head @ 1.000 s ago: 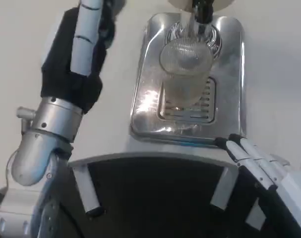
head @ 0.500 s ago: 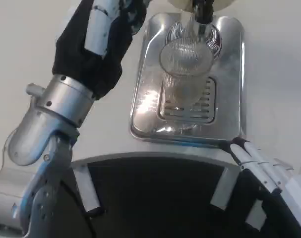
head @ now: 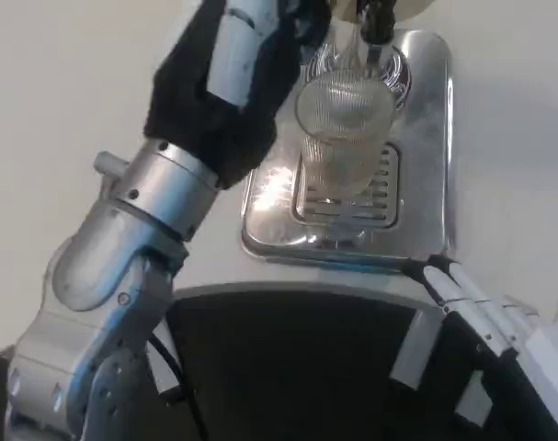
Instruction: Grasp the cup under the faucet to collect the drink, then remove the cup.
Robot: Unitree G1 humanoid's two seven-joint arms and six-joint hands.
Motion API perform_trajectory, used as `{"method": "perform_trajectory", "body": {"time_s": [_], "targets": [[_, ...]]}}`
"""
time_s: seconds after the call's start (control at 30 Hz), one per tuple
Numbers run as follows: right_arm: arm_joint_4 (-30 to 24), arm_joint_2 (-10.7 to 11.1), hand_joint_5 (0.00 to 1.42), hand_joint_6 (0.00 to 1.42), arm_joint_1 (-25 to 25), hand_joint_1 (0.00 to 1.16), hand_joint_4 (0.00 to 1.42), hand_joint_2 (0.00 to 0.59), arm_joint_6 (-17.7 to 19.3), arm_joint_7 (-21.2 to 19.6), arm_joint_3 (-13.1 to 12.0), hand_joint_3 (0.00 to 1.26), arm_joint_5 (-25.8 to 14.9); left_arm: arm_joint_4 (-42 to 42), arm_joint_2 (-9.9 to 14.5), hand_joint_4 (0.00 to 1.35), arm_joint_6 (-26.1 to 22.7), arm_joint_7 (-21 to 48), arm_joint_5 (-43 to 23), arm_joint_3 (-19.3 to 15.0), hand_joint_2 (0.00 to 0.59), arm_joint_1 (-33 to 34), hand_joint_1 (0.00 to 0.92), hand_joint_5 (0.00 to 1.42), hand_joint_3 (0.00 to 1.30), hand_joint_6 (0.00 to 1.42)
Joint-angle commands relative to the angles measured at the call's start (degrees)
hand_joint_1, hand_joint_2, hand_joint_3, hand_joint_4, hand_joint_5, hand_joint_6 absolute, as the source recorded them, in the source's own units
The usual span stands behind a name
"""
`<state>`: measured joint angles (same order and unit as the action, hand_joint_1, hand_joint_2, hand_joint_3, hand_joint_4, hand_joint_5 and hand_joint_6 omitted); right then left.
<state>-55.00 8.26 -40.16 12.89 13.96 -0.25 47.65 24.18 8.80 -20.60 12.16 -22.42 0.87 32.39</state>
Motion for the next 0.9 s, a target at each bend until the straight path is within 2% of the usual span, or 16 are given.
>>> {"method": "perform_trajectory", "body": {"time_s": [0.03, 0.27, 0.6, 0.7, 0.9], "targets": [[0.4, -0.2, 0.10, 0.13, 0.8, 0.70, 0.04, 0.329, -0.8, -0.3, -0.3, 0.09, -1.0, 0.5, -0.4, 0.00, -0.2, 1.2, -0.1, 1.2, 0.229, 0.2, 0.000, 0.00, 0.00, 0.00], [0.4, 0.3, 0.10, 0.13, 2.5, 0.71, 0.04, 0.330, -1.9, 0.4, -0.8, 0.09, -1.7, -1.3, -1.8, 0.00, 1.3, 2.5, 0.9, 2.8, 0.209, -0.3, 0.000, 0.00, 0.00, 0.00], [0.7, 0.9, 0.10, 0.13, 2.4, 0.71, 0.04, 0.337, -2.4, 0.0, -0.8, 0.10, -2.6, -1.4, -2.5, 0.00, 1.8, 3.1, 2.0, 4.9, 0.202, -0.8, 0.000, 0.00, 0.00, 0.00], [0.7, 1.0, 0.10, 0.13, 1.8, 0.71, 0.04, 0.342, -2.2, -0.2, -1.1, 0.10, -2.7, -1.6, -1.8, 0.00, 2.1, 3.7, 3.2, 5.5, 0.200, -0.7, 0.000, 0.00, 0.00, 0.00], [0.6, 0.5, 0.10, 0.17, 1.3, 0.70, 0.04, 0.348, -3.3, -0.1, -1.2, 0.10, -3.5, -3.0, 2.6, 0.00, 5.9, 6.7, 9.8, 8.0, 0.199, 0.6, 0.000, 0.00, 0.00, 0.00]]}}
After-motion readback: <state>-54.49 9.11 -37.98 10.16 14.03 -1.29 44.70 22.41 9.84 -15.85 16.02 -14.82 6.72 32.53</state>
